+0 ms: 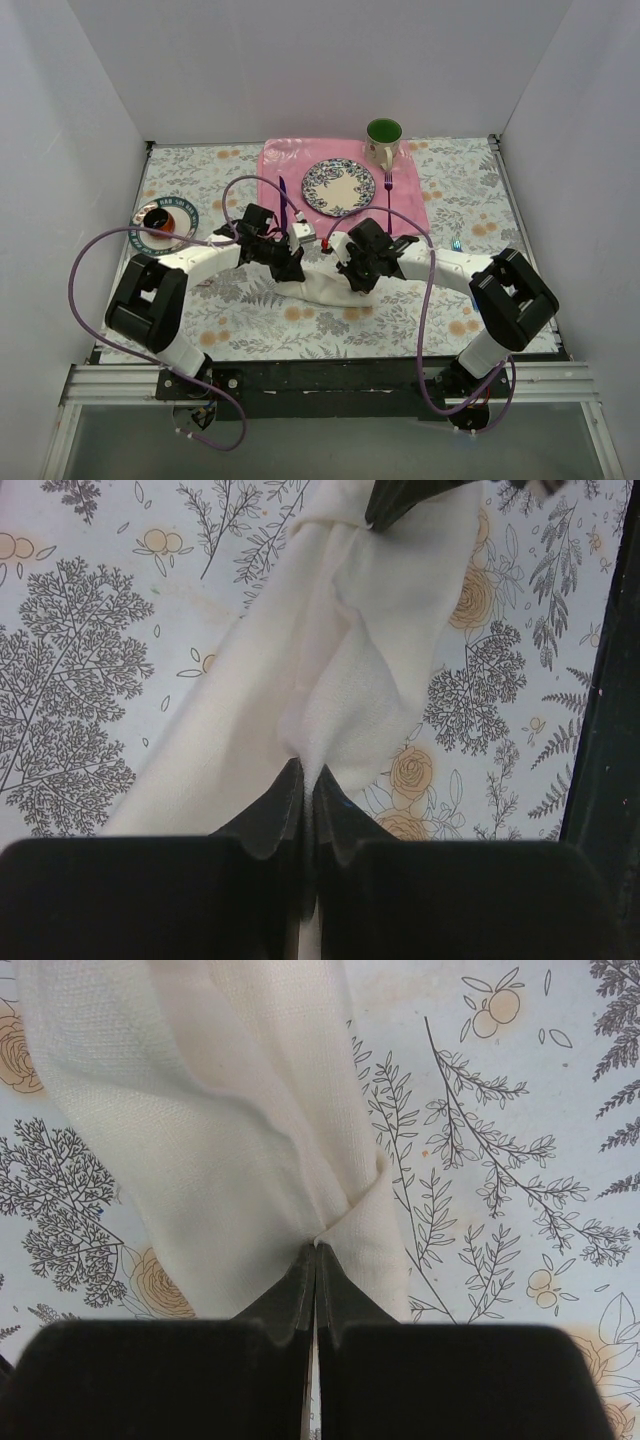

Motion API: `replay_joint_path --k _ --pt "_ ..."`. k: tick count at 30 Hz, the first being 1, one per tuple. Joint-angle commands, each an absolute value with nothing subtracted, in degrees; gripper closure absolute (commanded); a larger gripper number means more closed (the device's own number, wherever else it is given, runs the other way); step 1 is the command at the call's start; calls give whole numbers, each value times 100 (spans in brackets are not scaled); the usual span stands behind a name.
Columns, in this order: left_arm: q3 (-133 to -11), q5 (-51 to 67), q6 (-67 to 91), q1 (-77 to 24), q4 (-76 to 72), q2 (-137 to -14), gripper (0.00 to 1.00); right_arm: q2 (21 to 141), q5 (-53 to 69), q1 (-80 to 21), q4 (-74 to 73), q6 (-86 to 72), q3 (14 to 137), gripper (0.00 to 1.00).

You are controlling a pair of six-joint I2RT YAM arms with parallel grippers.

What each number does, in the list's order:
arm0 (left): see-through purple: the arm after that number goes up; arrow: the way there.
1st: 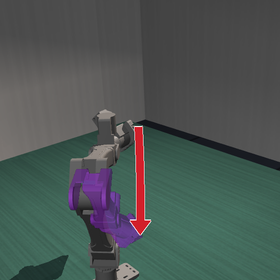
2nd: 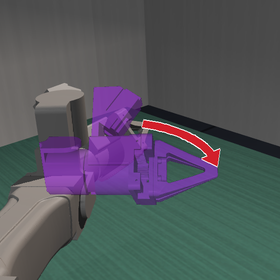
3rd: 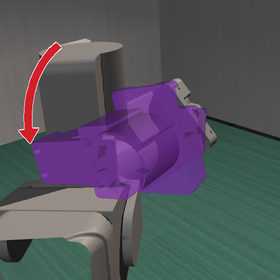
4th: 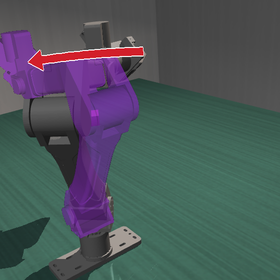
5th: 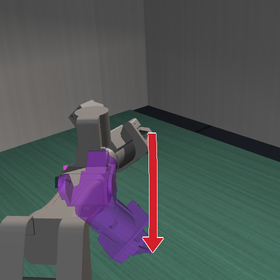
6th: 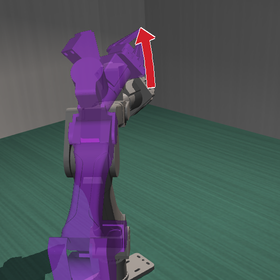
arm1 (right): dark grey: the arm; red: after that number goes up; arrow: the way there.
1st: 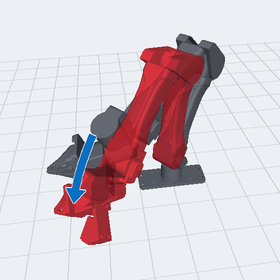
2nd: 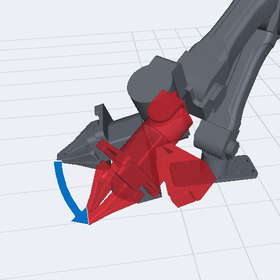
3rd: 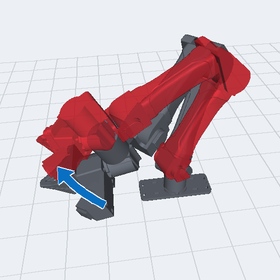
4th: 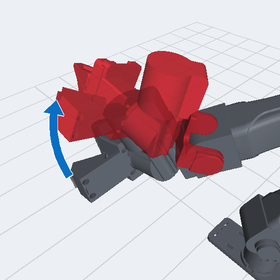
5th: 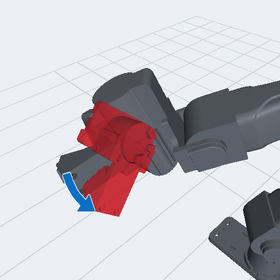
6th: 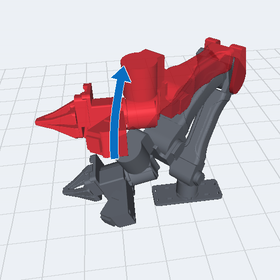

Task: Fold the napkin into a case and place the utensils inside
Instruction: Stuff the top corner of the smaller-rectangle-folded napkin at the center of the board.

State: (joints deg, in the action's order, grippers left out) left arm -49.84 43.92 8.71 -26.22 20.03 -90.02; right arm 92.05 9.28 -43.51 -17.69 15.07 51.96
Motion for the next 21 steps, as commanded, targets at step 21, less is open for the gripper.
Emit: replay_joint_path --k 21 --pt "-5994 4202 1670 -2268 2786 -11004 100 9018 606 -4324 -2258 1679 5475 77"
